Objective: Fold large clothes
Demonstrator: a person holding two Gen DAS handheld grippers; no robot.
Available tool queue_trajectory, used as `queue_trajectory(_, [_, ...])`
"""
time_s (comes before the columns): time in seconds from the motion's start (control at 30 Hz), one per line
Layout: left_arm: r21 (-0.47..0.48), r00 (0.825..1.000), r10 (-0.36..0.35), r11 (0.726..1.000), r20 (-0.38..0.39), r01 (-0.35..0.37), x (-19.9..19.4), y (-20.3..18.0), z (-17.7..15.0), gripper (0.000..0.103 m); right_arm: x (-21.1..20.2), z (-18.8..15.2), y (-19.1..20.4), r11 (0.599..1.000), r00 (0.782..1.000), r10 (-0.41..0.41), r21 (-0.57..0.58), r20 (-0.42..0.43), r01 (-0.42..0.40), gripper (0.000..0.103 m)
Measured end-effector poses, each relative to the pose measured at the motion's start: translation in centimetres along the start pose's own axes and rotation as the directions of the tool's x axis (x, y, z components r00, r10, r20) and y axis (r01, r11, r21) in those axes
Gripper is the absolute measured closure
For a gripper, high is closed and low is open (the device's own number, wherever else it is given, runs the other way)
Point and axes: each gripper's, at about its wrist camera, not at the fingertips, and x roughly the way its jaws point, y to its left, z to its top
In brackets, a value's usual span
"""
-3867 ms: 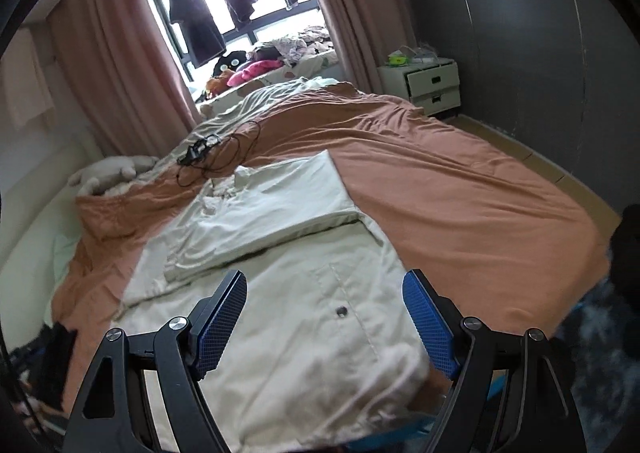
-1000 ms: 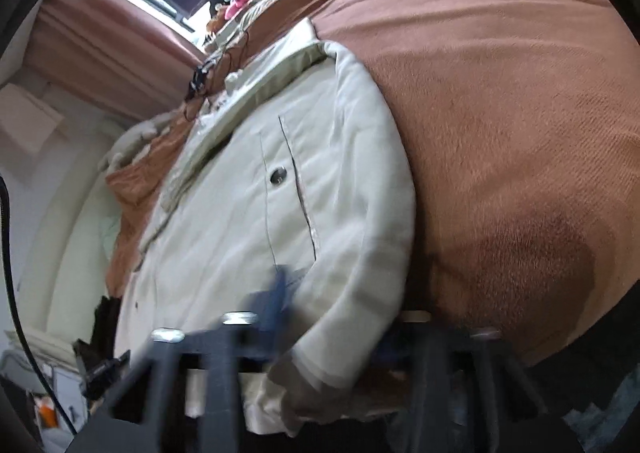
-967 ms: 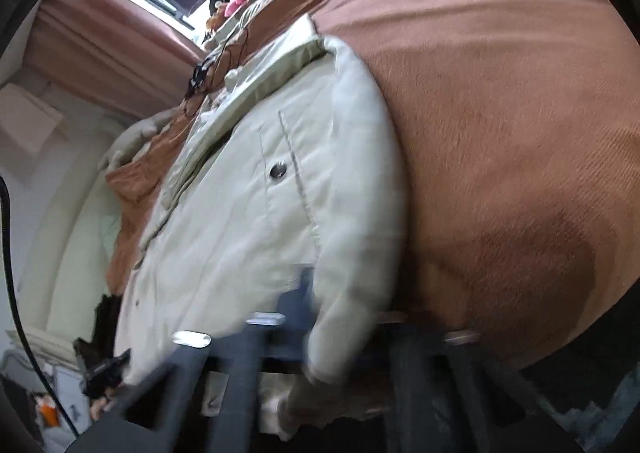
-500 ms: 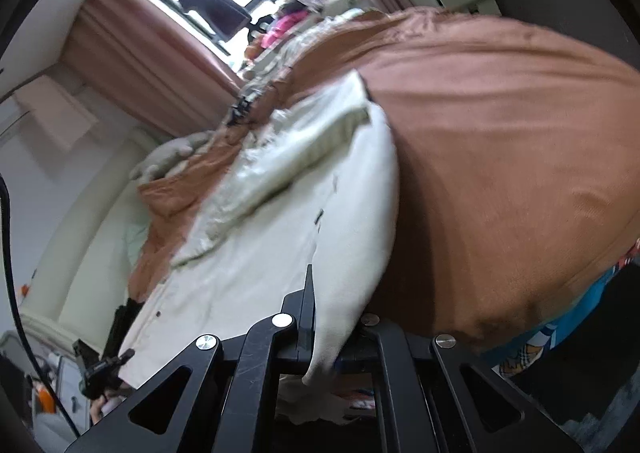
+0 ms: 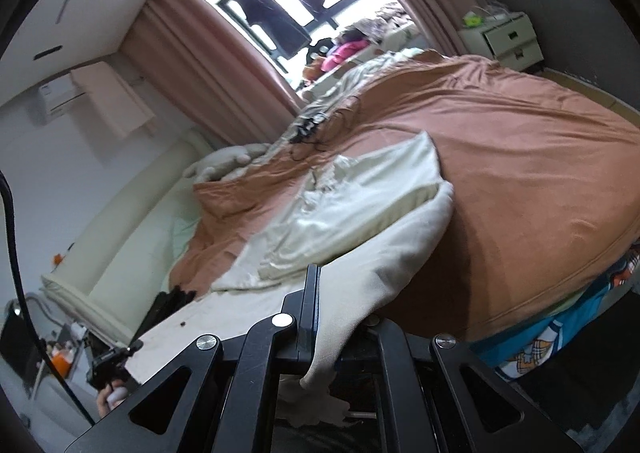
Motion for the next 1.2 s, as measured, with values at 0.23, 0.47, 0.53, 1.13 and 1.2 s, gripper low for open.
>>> queue_trajectory(0.23, [0.018, 0.998, -0.039, 0.999, 0.056, 0.038, -4.7, -1.3, -0.5, 0.098, -3.6, -1.1, 2.3, 0.998, 0.999, 0.042, -0.041, 0.029, -0.041, 0.098])
queue_trajectory(0.47, [0.067, 0.993, -0.065, 0.996, 0.094, 0.059, -8.8, -2.8, -2.0, 0.098, -6.3, -2.3, 3.3, 0.996, 0.997, 0.07, -0.059, 0.041, -0.068, 0.098])
queue_trajectory(0.53, [0.082, 0.992, -0.074, 0.994, 0.101, 0.065, -9.9, -2.8, -2.6, 0.098, -7.1, -2.8, 3.5, 0.995, 0.996, 0.077, -0.065, 0.043, -0.074, 0.098])
queue_trajectory(1.13, [0.143, 0.986, -0.095, 0.987, 0.14, 0.075, -8.4, -6.6, 3.9, 0.098, -5.1, 4.1, 5.1, 0.993, 0.992, 0.084, -0.089, 0.092, -0.076, 0.098])
queue_trajectory(1.2, [0.155, 0.985, -0.093, 0.985, 0.146, 0.069, -7.4, -7.5, 5.6, 0.098, -4.1, 5.7, 5.4, 0.993, 0.992, 0.078, -0.098, 0.098, -0.068, 0.098])
